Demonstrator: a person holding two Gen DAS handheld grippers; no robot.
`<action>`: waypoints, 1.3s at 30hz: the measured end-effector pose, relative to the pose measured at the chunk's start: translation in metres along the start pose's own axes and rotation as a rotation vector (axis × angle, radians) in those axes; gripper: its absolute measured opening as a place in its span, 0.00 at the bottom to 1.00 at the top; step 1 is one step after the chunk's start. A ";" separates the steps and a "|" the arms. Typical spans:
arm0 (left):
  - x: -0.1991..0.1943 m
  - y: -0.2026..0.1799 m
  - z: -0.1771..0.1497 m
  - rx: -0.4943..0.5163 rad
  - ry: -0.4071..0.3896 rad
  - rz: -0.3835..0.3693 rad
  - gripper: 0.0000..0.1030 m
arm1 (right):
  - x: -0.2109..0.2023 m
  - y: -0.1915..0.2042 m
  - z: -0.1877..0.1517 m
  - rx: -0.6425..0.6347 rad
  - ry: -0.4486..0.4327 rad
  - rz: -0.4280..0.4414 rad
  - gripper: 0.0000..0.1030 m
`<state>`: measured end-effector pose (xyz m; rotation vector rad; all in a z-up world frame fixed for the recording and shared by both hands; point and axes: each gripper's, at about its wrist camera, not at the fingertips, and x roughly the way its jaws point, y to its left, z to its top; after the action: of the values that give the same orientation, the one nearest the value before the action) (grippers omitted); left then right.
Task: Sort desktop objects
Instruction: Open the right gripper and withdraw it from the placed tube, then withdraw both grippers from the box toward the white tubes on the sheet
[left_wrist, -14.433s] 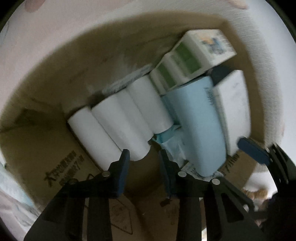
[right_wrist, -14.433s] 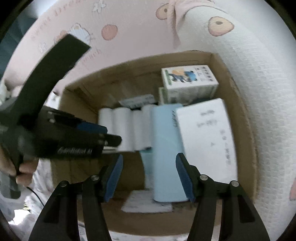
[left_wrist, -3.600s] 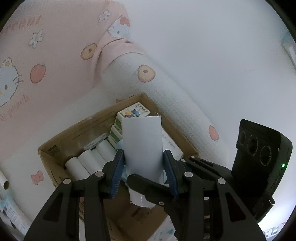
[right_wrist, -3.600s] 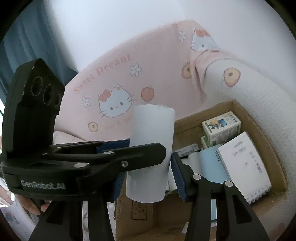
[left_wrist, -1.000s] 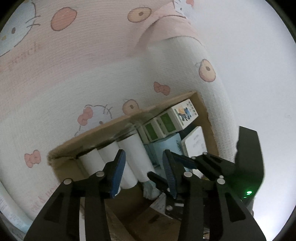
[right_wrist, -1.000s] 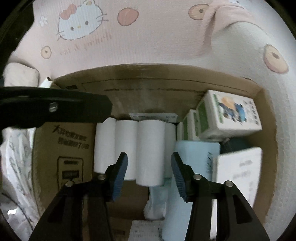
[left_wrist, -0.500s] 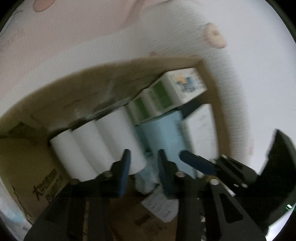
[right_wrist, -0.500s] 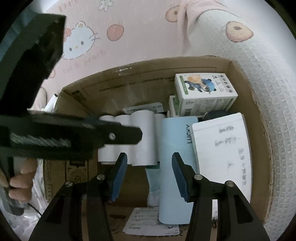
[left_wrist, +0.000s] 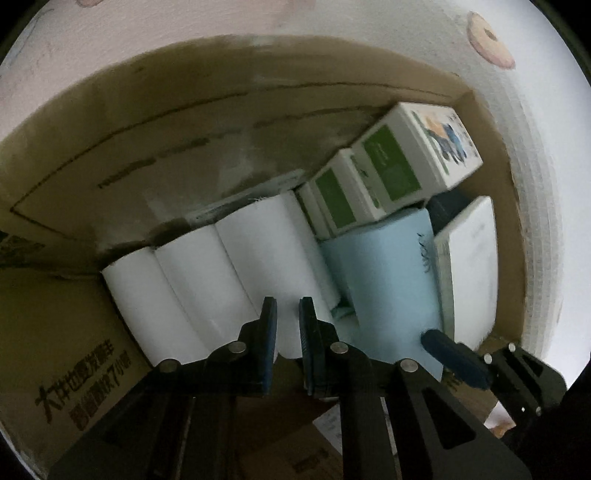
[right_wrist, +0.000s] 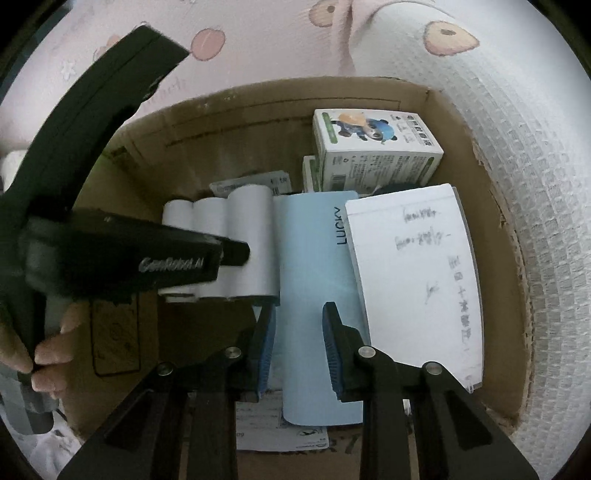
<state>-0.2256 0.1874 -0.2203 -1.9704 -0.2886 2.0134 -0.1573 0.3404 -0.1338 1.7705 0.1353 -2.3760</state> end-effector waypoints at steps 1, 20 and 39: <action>0.001 0.004 0.000 -0.020 0.006 -0.006 0.14 | 0.000 0.000 0.000 -0.001 -0.003 0.000 0.23; -0.103 0.001 -0.052 0.181 -0.267 0.022 0.38 | -0.027 0.022 0.001 -0.013 -0.075 0.042 0.23; -0.158 0.039 -0.144 0.231 -0.539 -0.151 0.20 | -0.082 0.092 -0.032 -0.150 -0.205 -0.040 0.23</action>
<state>-0.0836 0.0849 -0.0915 -1.2101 -0.2950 2.3219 -0.0865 0.2625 -0.0618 1.4627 0.3144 -2.4853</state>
